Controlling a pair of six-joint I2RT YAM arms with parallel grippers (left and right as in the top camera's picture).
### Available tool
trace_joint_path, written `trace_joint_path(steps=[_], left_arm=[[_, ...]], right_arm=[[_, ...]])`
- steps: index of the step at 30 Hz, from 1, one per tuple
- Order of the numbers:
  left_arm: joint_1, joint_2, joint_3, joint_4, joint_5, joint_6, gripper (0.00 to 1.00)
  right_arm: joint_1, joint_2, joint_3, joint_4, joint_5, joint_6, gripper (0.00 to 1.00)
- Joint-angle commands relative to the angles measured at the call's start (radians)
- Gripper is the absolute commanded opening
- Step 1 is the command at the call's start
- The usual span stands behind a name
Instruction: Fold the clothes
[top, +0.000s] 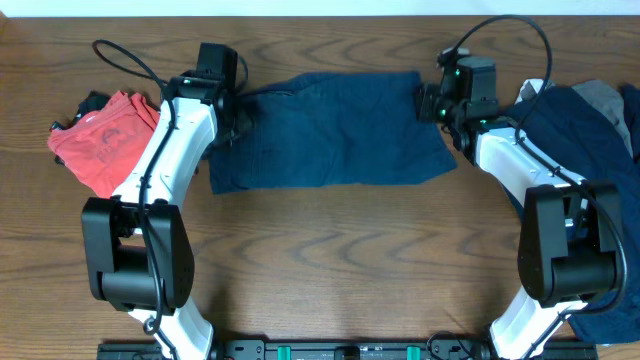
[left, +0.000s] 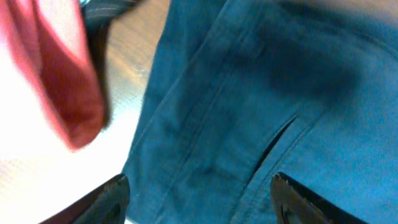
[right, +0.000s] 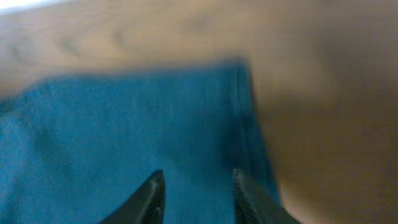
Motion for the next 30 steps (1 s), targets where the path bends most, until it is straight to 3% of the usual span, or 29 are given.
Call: trace_joint_path(steps=[1, 4, 13, 17, 27, 28, 30], left_arm=[[0.009, -0.007, 0.004, -0.068, -0.002, 0.015, 0.74], [0.027, -0.007, -0.001, -0.075, -0.002, -0.014, 0.80], [0.082, 0.049, -0.035, -0.004, 0.016, -0.037, 0.95], [0.083, 0.123, -0.048, 0.060, 0.109, 0.038, 0.95], [0.085, 0.250, -0.048, 0.123, 0.112, 0.053, 0.95], [0.085, 0.251, -0.048, 0.120, 0.112, 0.057, 0.94], [0.085, 0.251, -0.048, 0.116, 0.112, 0.065, 0.82]], right_arm=[[0.010, -0.014, 0.006, -0.118, -0.024, -0.022, 0.31], [0.011, -0.014, 0.006, -0.208, -0.024, -0.056, 0.39], [0.011, -0.014, 0.006, -0.270, -0.017, -0.059, 0.47], [0.011, -0.014, 0.006, -0.279, 0.000, -0.058, 0.47], [0.010, -0.014, 0.006, -0.319, 0.034, -0.059, 0.46], [0.010, -0.014, 0.006, -0.323, 0.035, -0.059, 0.46], [0.010, -0.014, 0.006, -0.330, 0.035, -0.059, 0.45]])
